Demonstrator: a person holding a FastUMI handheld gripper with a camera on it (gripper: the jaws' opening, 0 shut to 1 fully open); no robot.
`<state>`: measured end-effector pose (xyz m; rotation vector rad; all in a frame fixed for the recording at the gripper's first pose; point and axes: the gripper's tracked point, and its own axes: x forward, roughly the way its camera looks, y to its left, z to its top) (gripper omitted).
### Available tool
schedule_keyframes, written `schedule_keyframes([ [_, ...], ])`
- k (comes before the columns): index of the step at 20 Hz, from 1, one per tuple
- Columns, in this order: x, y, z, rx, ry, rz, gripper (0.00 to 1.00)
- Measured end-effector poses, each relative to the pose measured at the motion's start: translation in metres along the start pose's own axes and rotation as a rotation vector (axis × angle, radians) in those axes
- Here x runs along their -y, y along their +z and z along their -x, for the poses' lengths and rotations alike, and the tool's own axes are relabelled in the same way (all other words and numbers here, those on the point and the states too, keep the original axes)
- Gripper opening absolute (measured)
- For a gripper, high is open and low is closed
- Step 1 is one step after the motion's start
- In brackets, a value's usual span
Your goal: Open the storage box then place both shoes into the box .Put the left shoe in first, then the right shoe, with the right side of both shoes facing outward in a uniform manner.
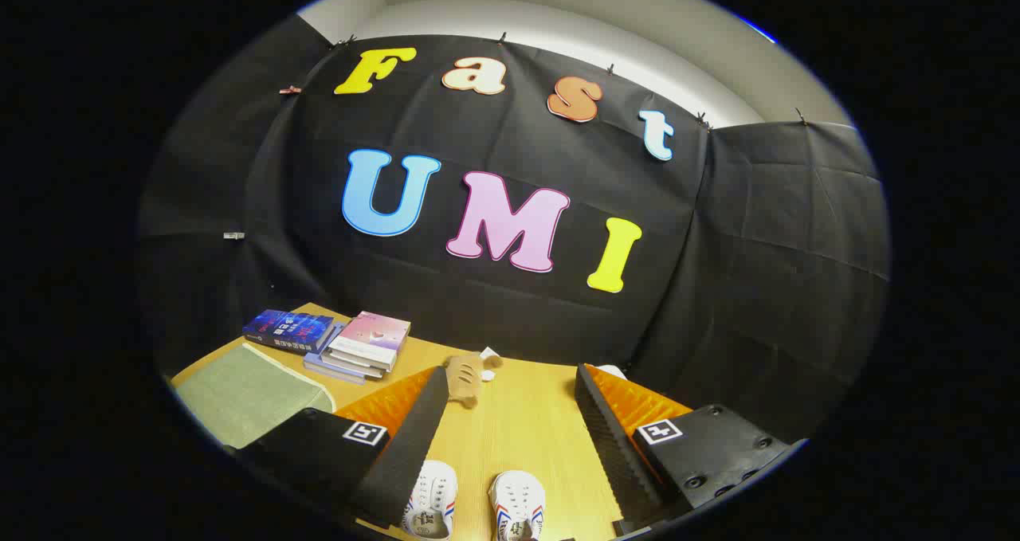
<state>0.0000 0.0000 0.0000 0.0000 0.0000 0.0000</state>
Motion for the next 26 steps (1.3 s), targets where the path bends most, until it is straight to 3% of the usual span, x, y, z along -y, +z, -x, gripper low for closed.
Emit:
schedule_keyframes([
  [18, -0.029, -0.016, -0.005, -0.048, 0.067, -0.042, 0.98],
  [23, -0.044, -0.022, -0.01, -0.072, 0.12, -0.083, 0.98],
  [26, -0.06, -0.023, -0.012, -0.085, 0.195, -0.143, 0.98],
])
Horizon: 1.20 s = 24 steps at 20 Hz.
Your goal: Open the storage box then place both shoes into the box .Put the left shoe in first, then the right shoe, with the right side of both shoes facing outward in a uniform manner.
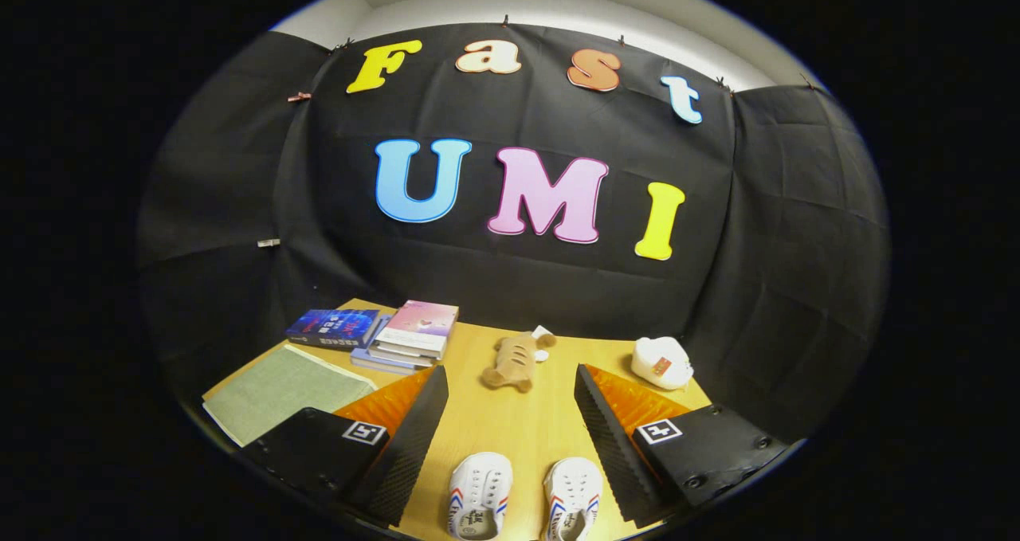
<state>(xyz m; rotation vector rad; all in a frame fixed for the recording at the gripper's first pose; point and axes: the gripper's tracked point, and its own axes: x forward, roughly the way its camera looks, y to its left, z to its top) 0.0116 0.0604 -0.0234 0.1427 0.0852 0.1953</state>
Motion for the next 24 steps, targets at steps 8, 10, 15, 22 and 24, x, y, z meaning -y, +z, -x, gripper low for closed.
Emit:
schedule_keyframes([
  [8, -0.069, -0.014, 0.004, -0.081, 0.393, -0.234, 0.99],
  [10, -0.08, -0.017, 0.008, -0.106, 0.484, -0.315, 0.98],
  [15, -0.119, -0.044, 0.025, -0.245, 0.757, -0.497, 0.98],
  [22, -0.159, -0.115, 0.036, -0.555, 0.963, -0.727, 0.98],
  [24, -0.167, -0.132, 0.034, -0.628, 0.984, -0.776, 0.98],
])
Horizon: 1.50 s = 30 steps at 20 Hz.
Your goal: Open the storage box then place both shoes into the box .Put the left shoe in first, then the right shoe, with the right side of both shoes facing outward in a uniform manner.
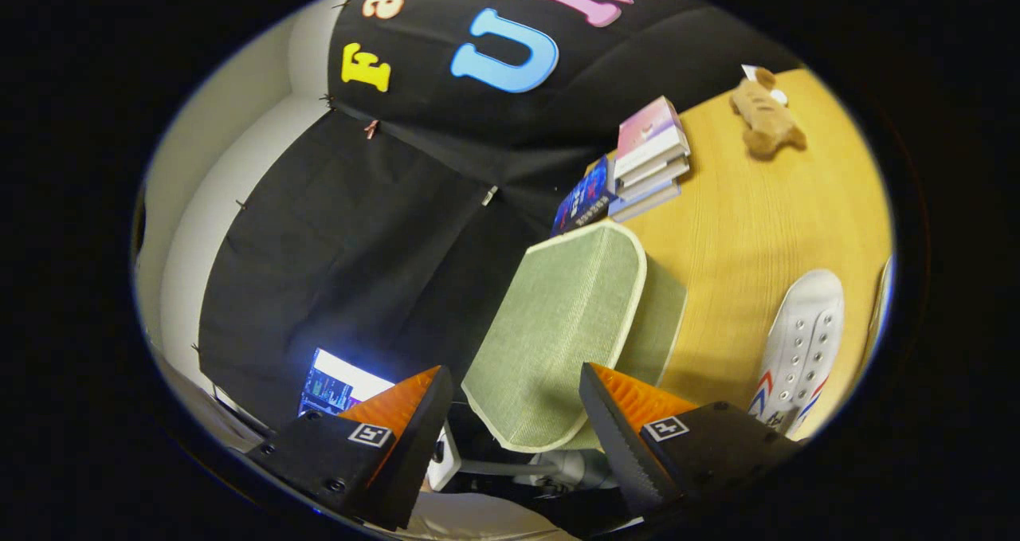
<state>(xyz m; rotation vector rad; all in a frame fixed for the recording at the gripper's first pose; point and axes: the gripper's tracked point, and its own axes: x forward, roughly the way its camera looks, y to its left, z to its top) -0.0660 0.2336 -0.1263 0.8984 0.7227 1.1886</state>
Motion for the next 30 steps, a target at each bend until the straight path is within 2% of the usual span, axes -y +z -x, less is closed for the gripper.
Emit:
schedule_keyframes([
  [7, 0.044, -0.036, -0.018, -0.123, 0.041, -0.174, 0.98],
  [14, 0.034, -0.034, -0.033, -0.135, 0.24, -0.377, 0.98],
  [18, 0.029, -0.027, -0.038, -0.126, 0.305, -0.434, 0.96],
  [20, 0.038, -0.029, -0.041, -0.133, 0.29, -0.442, 0.94],
  [21, 0.039, -0.033, -0.042, -0.146, 0.294, -0.46, 0.73],
  [22, 0.039, -0.036, -0.041, -0.153, 0.298, -0.463, 0.7],
  [24, 0.042, -0.036, -0.042, -0.152, 0.297, -0.466, 0.41],
  [26, 0.041, -0.026, -0.034, -0.119, 0.314, -0.451, 0.24],
  [27, 0.039, -0.02, -0.034, -0.099, 0.314, -0.431, 0.1],
  [30, 0.02, -0.01, -0.025, -0.076, 0.339, -0.41, 0.05],
])
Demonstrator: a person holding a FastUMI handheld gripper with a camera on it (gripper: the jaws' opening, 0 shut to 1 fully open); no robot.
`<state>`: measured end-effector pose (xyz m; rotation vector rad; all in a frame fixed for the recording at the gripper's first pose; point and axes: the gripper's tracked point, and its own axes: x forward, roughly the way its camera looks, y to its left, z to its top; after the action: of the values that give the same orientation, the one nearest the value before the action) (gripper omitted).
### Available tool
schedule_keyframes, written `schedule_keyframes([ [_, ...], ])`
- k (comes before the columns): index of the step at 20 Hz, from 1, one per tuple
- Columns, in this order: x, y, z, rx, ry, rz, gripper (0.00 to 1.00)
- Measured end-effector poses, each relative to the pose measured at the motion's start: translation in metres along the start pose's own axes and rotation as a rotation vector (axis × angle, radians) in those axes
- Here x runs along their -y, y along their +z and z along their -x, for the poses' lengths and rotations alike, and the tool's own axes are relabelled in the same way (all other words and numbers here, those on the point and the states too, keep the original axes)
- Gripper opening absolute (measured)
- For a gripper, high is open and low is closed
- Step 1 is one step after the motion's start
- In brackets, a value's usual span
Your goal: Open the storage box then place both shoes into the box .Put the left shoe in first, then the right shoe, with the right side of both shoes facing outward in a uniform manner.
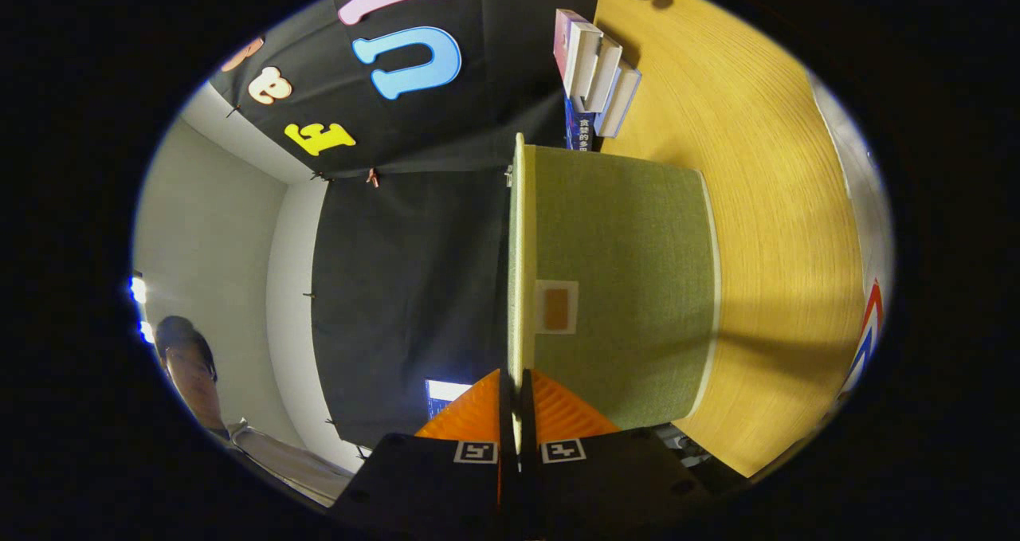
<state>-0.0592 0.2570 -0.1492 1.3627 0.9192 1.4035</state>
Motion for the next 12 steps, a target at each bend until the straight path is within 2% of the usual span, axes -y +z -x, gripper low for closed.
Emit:
schedule_keyframes([
  [6, -0.043, -0.001, -0.017, -0.007, -0.035, 0.117, 0.05],
  [12, -0.106, 0.002, -0.058, 0.002, -0.015, 0.22, 0.06],
])
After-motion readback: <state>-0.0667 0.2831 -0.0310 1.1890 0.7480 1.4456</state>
